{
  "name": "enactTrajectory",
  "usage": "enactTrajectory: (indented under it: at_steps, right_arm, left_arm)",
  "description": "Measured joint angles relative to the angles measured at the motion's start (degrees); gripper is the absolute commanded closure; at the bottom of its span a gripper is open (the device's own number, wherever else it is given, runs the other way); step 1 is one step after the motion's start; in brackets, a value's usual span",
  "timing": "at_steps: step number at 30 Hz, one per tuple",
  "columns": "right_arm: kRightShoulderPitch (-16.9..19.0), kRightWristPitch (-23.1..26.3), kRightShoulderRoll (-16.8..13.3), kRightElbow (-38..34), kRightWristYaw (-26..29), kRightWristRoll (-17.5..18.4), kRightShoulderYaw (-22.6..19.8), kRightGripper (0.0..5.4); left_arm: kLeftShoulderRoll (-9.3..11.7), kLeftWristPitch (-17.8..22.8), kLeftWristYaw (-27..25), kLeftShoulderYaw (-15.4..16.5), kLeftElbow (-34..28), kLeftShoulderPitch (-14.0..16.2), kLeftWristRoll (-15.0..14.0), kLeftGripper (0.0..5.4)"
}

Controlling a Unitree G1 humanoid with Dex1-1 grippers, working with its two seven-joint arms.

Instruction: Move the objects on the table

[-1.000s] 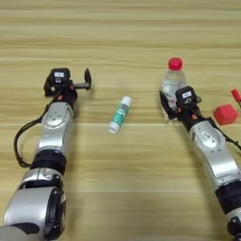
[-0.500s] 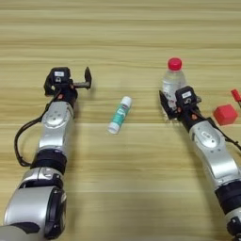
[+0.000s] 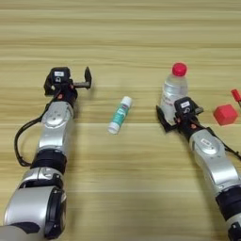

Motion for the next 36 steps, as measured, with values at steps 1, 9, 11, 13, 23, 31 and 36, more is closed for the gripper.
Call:
enactTrajectory:
  at_steps: [1,9,11,13,23,31,36]
  right_arm:
    - [0.0,0.0,0.0,0.0,0.0,0.0,0.0,0.04]
    - [0.0,0.0,0.0,0.0,0.0,0.1,-0.4,0.04]
    - [0.0,0.0,0.0,0.0,0.0,0.1,-0.4,0.04]
    - [0.0,-0.2,0.1,-0.2,0.0,0.3,-0.6,0.04]
    - [0.1,-3.7,1.2,-5.7,1.8,4.5,-2.1,0.04]
    - [0.5,-6.0,1.6,-9.1,3.0,6.7,-2.6,0.04]
    - [0.7,-8.3,1.6,-10.9,3.3,6.9,-2.7,0.04]
  left_arm:
    - [0.0,0.0,0.0,0.0,0.0,0.0,0.0,0.0]
    - [0.0,0.0,-0.1,0.1,0.0,0.0,0.0,0.0]
    - [0.0,0.0,-0.1,0.1,0.0,0.0,0.0,0.0]
    - [0.0,0.0,-0.1,0.1,0.0,0.0,0.0,0.0]
    - [0.0,0.0,-0.2,0.0,0.0,0.0,0.0,0.0]
    - [0.0,-0.1,-0.4,0.0,0.0,0.0,0.0,0.0]
    - [0.0,-0.1,-0.5,0.0,0.0,0.0,0.0,0.0]
